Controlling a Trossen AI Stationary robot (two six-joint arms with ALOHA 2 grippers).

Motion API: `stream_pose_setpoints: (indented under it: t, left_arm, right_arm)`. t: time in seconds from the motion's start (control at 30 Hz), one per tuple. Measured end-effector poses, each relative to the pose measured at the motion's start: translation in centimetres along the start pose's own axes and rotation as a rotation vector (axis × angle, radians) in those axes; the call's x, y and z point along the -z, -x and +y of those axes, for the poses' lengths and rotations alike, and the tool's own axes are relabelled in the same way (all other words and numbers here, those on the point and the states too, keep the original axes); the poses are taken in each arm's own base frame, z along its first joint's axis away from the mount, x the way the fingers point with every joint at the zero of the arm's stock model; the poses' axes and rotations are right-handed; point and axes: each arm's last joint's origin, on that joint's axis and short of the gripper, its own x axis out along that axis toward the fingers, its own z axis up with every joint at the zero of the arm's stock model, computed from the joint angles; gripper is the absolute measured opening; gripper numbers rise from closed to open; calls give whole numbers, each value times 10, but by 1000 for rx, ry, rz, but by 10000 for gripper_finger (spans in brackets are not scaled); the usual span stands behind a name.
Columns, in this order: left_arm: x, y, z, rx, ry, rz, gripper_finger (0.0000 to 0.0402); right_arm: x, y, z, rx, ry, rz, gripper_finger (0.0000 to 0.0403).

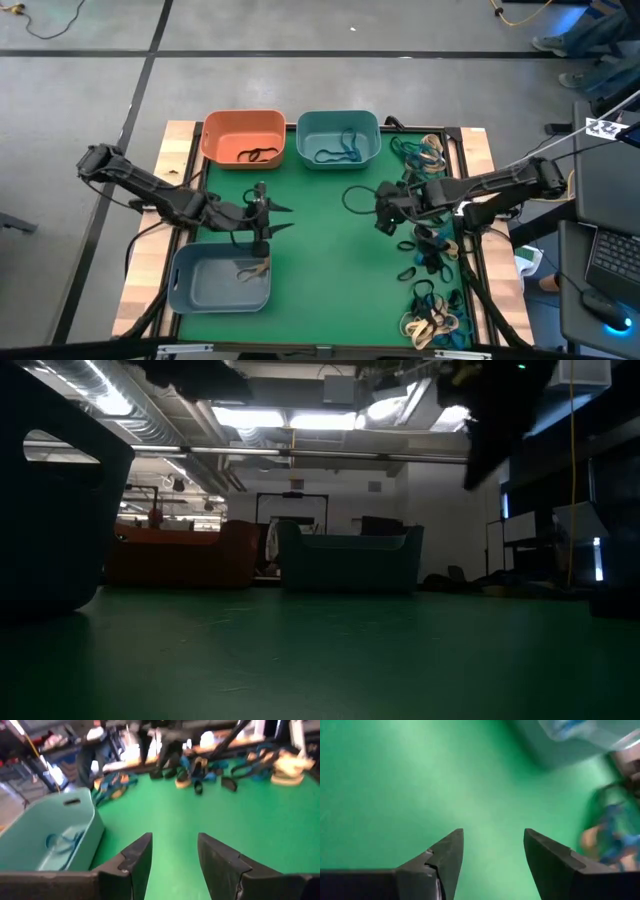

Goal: Sort rubber bands into baskets
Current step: Put the small black rubber band into the orange bin

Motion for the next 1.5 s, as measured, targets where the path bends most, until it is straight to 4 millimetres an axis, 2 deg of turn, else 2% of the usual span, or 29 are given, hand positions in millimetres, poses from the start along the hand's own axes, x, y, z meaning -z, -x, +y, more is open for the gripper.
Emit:
stream_pose_setpoints:
  t: [0.13,0.3,0.43,0.63,0.83,1.33,1.43,1.5]
  left_arm:
    - [5,-3,-2,0,-20,42,155]
    - [5,-4,-2,1,-18,39,155]
    - [5,-4,-2,1,-16,39,155]
    - [5,-4,-2,1,-17,39,155]
    - [5,-4,-2,1,-17,39,155]
    - [5,-4,-2,0,-16,39,155]
    - [5,-4,-2,0,-16,39,155]
    - [5,-4,-2,0,-16,39,155]
  right_arm:
    - [16,-14,6,-119,-22,137,209]
    - [42,-27,13,-163,-48,263,209]
    - [62,-35,19,-165,-52,313,209]
    - [80,-42,24,-163,-55,337,209]
    - [91,-51,23,-174,-77,382,209]
    - [111,-76,20,-190,-96,361,209]
    - [112,-79,20,-202,-111,360,197]
    - [112,-79,20,-209,-112,358,175]
